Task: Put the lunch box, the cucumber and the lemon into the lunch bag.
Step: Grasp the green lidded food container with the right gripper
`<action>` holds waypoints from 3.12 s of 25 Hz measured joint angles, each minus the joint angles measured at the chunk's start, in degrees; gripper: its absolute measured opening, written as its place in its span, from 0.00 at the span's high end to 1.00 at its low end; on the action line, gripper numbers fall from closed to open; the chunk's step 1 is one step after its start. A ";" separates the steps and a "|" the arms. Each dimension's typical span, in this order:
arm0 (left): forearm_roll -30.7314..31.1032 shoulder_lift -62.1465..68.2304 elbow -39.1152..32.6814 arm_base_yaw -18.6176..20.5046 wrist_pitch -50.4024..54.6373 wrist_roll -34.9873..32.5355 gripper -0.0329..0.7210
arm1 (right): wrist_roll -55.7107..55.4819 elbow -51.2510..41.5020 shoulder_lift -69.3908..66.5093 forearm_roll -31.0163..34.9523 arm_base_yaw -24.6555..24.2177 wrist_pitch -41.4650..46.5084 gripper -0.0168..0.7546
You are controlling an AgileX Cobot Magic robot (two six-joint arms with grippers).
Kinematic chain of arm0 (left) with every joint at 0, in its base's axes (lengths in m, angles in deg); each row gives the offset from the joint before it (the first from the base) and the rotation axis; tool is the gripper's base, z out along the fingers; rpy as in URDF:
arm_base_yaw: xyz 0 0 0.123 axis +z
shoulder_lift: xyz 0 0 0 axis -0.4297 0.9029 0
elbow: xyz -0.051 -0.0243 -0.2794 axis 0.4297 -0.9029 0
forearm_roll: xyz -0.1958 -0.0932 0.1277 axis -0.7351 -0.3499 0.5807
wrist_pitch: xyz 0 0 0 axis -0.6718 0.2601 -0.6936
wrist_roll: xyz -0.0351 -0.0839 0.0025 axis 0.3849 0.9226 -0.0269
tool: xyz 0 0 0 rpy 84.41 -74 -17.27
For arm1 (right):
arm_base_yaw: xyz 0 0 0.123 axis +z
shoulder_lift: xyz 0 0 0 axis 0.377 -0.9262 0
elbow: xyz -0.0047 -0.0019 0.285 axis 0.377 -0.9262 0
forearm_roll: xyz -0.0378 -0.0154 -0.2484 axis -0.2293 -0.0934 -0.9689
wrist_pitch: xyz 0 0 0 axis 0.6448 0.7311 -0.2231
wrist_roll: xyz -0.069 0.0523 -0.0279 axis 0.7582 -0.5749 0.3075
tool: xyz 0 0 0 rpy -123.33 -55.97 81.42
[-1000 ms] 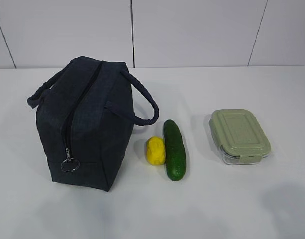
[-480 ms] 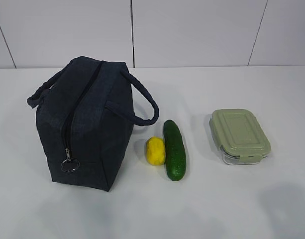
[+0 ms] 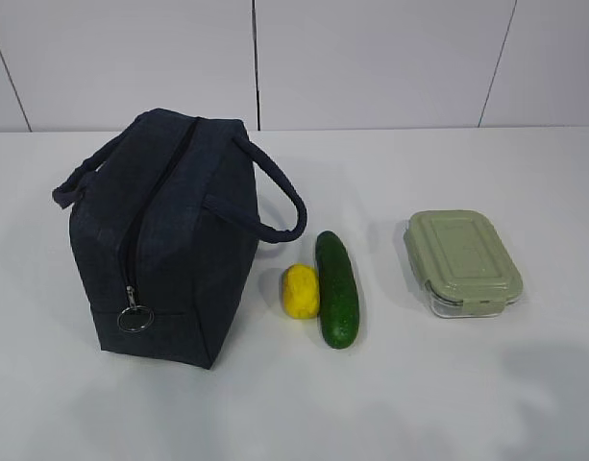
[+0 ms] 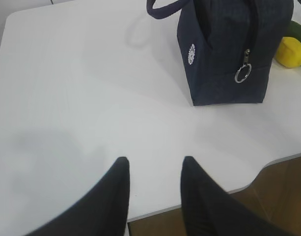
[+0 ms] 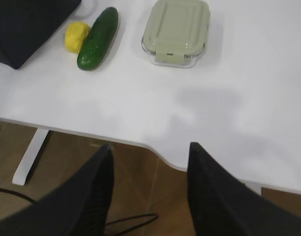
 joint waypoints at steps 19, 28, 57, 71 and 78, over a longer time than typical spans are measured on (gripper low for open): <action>0.00 0.00 0.00 0.00 0.00 0.00 0.64 | 4.16 12.79 -45.78 7.30 0.00 -3.73 0.50; 0.00 0.00 0.00 0.00 0.00 0.00 0.64 | 21.15 24.21 -67.69 20.68 0.00 -10.73 0.50; 0.00 0.00 0.00 0.00 0.00 0.00 0.64 | 38.37 36.83 -101.97 40.25 -17.69 0.84 0.50; 0.00 0.00 0.00 0.00 0.00 0.00 0.64 | 34.01 45.09 -108.58 33.23 -17.69 0.88 0.20; 0.00 0.00 0.00 0.00 0.00 0.00 0.64 | 36.30 53.47 -117.25 33.23 -17.69 0.88 0.21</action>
